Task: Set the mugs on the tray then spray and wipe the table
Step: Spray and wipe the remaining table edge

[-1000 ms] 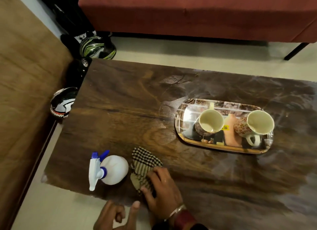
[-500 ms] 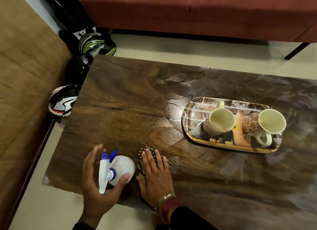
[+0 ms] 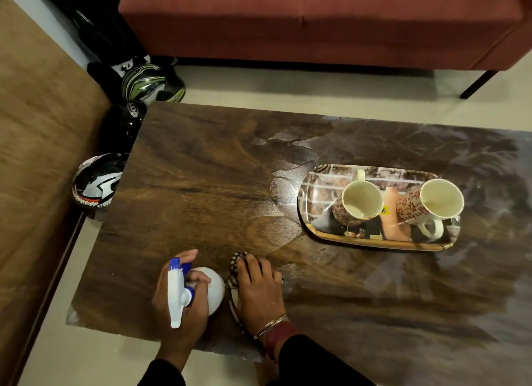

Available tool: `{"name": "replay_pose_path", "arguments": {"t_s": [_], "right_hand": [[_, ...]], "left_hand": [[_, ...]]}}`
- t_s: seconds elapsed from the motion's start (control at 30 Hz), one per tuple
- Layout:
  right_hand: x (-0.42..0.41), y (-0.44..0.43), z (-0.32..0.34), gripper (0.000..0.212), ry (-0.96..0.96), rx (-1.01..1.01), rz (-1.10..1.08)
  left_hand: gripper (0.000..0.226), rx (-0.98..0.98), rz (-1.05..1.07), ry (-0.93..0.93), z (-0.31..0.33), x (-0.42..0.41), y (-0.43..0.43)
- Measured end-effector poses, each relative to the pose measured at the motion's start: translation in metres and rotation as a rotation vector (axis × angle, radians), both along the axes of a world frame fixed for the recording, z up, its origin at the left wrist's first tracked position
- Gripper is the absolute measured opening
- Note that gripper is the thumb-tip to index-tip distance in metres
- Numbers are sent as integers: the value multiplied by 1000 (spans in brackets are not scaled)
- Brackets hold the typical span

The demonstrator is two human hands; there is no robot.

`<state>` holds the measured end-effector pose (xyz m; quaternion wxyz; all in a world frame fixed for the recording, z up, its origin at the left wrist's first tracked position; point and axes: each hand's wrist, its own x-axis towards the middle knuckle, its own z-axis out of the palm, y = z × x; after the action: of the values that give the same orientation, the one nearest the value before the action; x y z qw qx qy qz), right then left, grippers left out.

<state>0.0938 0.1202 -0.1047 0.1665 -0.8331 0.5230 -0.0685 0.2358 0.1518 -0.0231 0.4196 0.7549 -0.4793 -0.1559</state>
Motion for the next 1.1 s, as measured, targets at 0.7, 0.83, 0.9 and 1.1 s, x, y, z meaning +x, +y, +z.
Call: {"name": "replay_pose_path", "arguments": {"t_s": [0.7,0.83,0.9,1.1], "right_hand": [[-194,-12,212,62,-356,-92,-241],[-257,-12,239,55,-324,-137,-334],[-297,-10,237,63,-327,-138,-405],[-414,2,222,62,-321,-182,-526]], "left_hand": [[29,-87,-329,293,177,-138,-21],[50,-153,-362,187,179,-199,-18],[45,-39,-488,335,210,-240,-34],[32,5,-560,156,207,-365,-56]]}}
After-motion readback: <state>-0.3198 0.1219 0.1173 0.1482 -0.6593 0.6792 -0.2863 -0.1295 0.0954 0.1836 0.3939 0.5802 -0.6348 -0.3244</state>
